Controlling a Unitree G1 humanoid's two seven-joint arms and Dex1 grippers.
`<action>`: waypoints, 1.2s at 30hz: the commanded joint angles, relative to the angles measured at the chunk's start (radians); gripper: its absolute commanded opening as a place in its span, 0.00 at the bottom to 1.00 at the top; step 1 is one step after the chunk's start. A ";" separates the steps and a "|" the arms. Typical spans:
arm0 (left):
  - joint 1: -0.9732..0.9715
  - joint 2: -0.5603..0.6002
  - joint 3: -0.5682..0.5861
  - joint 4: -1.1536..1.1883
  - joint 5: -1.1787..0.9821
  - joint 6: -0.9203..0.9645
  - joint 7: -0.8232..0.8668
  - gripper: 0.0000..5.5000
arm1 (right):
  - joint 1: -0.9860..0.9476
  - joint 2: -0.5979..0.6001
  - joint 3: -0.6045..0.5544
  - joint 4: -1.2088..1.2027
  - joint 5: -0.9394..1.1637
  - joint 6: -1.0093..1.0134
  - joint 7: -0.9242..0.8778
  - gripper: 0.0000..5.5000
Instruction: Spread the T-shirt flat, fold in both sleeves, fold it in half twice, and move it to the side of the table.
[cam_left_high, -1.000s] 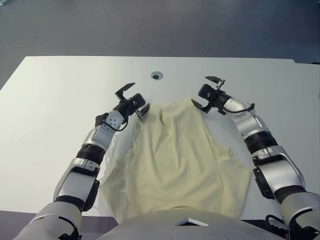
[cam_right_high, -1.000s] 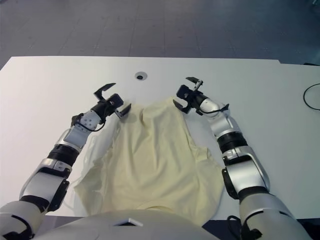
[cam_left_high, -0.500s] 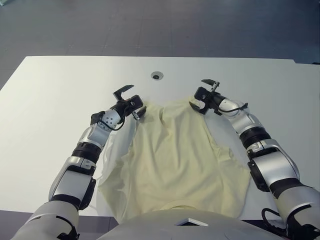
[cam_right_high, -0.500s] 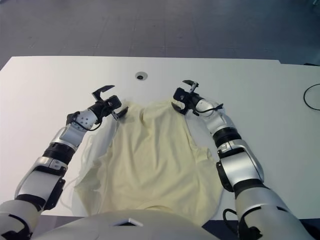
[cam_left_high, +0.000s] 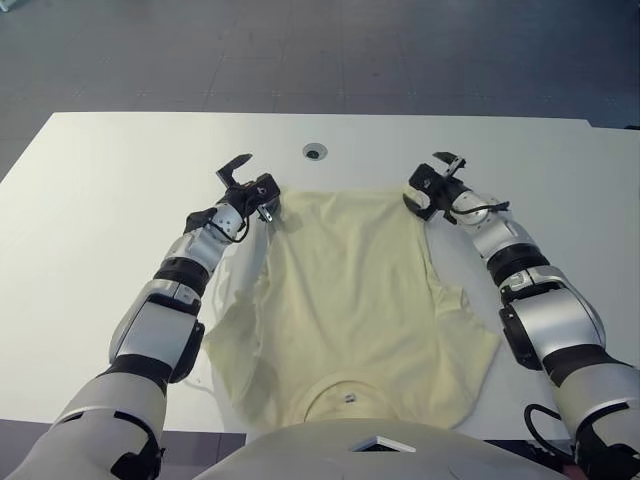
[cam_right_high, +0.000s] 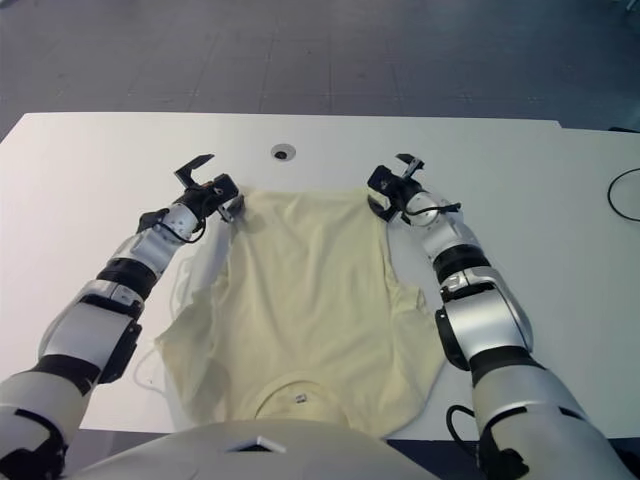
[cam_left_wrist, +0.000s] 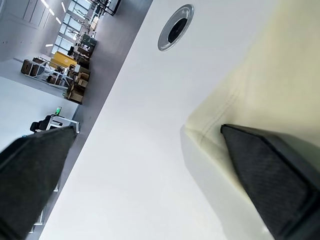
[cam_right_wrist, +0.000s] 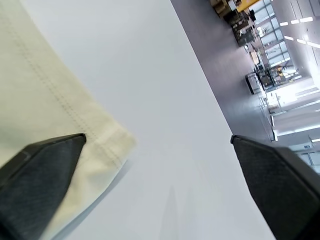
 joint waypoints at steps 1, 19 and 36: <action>-0.009 -0.033 -0.006 0.088 0.001 0.006 0.005 0.98 | 0.003 0.003 -0.021 0.060 0.015 0.017 -0.003 0.98; -0.046 -0.088 0.098 0.064 -0.129 -0.071 0.016 0.98 | -0.033 0.020 -0.106 0.019 0.090 -0.001 -0.063 0.98; -0.099 -0.116 0.121 0.064 -0.145 -0.104 0.023 0.98 | -0.062 0.025 -0.110 0.007 0.077 0.011 -0.072 0.98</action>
